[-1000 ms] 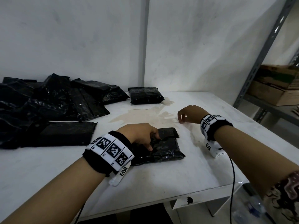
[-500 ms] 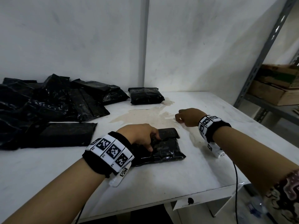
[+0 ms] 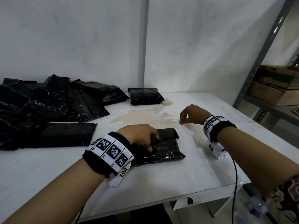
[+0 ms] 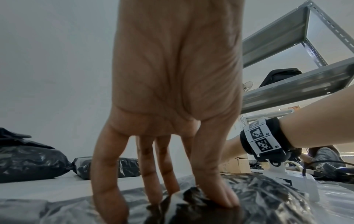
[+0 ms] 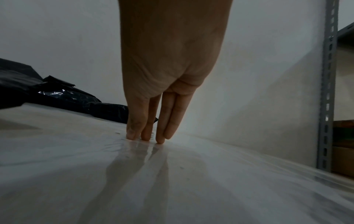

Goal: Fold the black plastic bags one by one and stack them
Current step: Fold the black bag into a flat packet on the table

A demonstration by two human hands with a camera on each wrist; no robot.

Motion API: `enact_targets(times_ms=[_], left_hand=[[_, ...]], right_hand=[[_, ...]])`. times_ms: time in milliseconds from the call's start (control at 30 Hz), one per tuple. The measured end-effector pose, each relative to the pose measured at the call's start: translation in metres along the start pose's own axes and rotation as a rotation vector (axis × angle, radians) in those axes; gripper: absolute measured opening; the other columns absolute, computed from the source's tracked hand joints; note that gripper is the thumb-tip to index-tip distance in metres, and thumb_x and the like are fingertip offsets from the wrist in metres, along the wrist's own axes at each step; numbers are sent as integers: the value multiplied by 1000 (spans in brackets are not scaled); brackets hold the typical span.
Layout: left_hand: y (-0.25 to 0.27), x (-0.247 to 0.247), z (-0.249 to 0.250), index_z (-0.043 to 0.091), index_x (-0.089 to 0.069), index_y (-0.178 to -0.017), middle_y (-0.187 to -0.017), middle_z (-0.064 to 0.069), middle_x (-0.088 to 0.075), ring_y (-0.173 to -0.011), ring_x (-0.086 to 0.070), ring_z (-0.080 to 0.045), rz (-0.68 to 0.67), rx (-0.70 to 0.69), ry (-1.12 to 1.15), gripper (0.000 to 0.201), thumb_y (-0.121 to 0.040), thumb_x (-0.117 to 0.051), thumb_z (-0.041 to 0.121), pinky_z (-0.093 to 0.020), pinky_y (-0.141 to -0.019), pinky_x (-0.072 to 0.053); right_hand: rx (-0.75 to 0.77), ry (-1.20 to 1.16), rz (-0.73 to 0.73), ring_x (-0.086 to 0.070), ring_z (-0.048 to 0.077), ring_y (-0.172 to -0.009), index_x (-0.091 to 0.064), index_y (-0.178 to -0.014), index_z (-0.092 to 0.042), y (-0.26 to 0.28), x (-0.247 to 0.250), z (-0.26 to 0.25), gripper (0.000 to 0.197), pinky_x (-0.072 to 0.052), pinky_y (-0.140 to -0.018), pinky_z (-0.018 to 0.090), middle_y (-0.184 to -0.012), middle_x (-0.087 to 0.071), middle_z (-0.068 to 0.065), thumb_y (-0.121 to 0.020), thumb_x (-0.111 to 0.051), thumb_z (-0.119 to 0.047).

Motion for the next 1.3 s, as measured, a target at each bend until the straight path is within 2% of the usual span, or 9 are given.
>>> enact_targets(times_ms=[300, 533, 667, 767, 867, 967, 1100, 1200, 1300], left_hand=[[0, 0, 2, 27, -54, -129, -126, 0, -50, -114, -51, -22, -13, -8, 8, 54, -81, -73, 14, -35, -97, -43], [-1, 0, 1, 26, -54, -129, -112, 3, -46, -112, -50, -22, -23, -5, 25, 53, -81, -73, 14, -33, -94, -42], [-2, 1, 2, 26, -55, -128, -108, 5, -45, -103, -49, -18, -21, -13, 24, 53, -81, -74, 13, -31, -91, -42], [-3, 0, 3, 26, -55, -127, -111, 4, -49, -100, -49, -17, -31, -10, 24, 52, -80, -74, 12, -33, -91, -42], [-2, 0, 3, 26, -55, -127, -120, 1, -53, -102, -50, -19, -33, -7, 17, 52, -80, -74, 13, -34, -93, -43], [-1, 1, 4, 25, -54, -129, -116, 2, -48, -109, -50, -21, -30, -6, -2, 53, -81, -73, 13, -33, -93, -41], [-1, 0, 5, 24, -54, -130, -129, -2, -50, -115, -50, -24, -30, -5, -17, 54, -81, -74, 14, -36, -98, -42], [0, 1, 5, 24, -53, -131, -129, -1, -50, -116, -51, -23, -27, -3, -16, 54, -82, -73, 14, -34, -96, -41], [1, 1, 5, 25, -53, -131, -129, -2, -50, -116, -50, -23, -22, -5, -16, 54, -82, -73, 14, -34, -96, -41]], right_hand=[[27, 253, -103, -63, 19, -84, -60, -71, -35, -6, -5, -11, 26, -54, -81, 37, -90, -69, -7, -81, -62, -11], [97, 409, -158, -53, 20, -85, -53, -84, -27, -7, -14, -19, 28, -40, -68, 29, -99, -58, -3, -82, -48, 1], [156, 426, -130, -54, 25, -100, -57, -104, -14, -2, -26, -17, 17, -41, -73, 33, -110, -55, 4, -94, -43, -9], [193, 394, -80, -54, 27, -98, -56, -109, -7, 0, -26, -15, 20, -38, -75, 32, -111, -55, 8, -99, -40, -13], [185, 321, -73, -55, 29, -91, -55, -102, -5, 4, -25, -12, 15, -33, -70, 29, -105, -55, 10, -96, -42, -8], [121, 165, -43, -51, 25, -80, -50, -92, -14, 5, -18, -11, 9, -38, -71, 34, -90, -53, 3, -93, -46, -6], [25, -25, -27, -60, 19, -88, -59, -113, -18, 6, -8, -1, 22, -47, -84, 33, -93, -68, -1, -92, -64, -16], [17, -105, -3, -66, 9, -83, -73, -97, -24, 7, -5, 5, 18, -50, -87, 28, -85, -73, -7, -85, -69, -11], [-3, -162, 26, -66, 10, -80, -74, -85, -20, 8, -4, 7, 10, -51, -85, 28, -82, -74, -4, -80, -75, -11]])
Point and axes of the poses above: each hand's wrist, its own y-axis away from the middle knuckle, its own x-axis out of the back of the hand, z = x × y, the point moved 7 cm from there along -y, towards the middle knuckle
